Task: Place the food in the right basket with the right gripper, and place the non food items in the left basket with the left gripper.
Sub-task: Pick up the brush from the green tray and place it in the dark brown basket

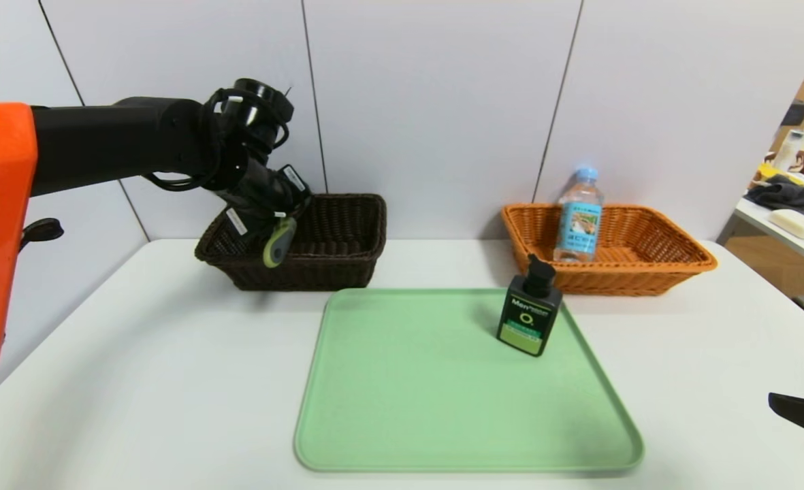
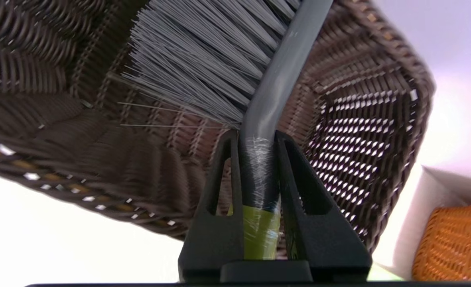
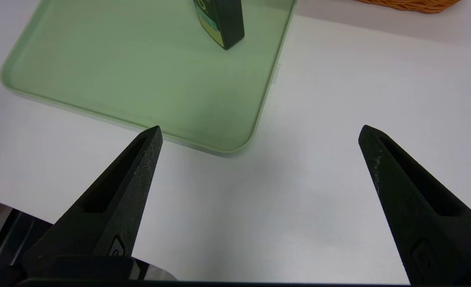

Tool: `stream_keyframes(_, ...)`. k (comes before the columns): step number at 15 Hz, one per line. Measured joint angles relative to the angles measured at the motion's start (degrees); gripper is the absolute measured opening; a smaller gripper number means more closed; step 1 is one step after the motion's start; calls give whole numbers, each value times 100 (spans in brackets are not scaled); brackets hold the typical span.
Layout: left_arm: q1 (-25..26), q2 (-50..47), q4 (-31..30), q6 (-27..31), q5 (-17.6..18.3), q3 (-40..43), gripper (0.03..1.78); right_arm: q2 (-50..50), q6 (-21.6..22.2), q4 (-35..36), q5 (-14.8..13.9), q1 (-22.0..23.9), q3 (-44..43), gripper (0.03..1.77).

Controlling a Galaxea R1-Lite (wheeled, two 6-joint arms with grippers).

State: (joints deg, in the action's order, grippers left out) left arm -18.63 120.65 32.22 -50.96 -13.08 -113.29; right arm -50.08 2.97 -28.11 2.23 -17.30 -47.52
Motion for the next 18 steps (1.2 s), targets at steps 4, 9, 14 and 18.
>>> stream_keyframes(4, -89, -139, -268, -9, -4, 0, 31, -22, 2, 4, 18, 0, 59, 170)
stream_keyframes(9, -245, -423, 41, -20, 7, 2, 31, -59, 0, 13, 18, 0, 78, 170)
stream_keyframes(14, -251, -494, 187, -98, 16, 9, 88, -39, 0, 11, 18, 0, 119, 170)
stream_keyframes(18, -146, -500, 315, -205, 24, 9, 121, 9, 0, 6, 20, 0, 163, 170)
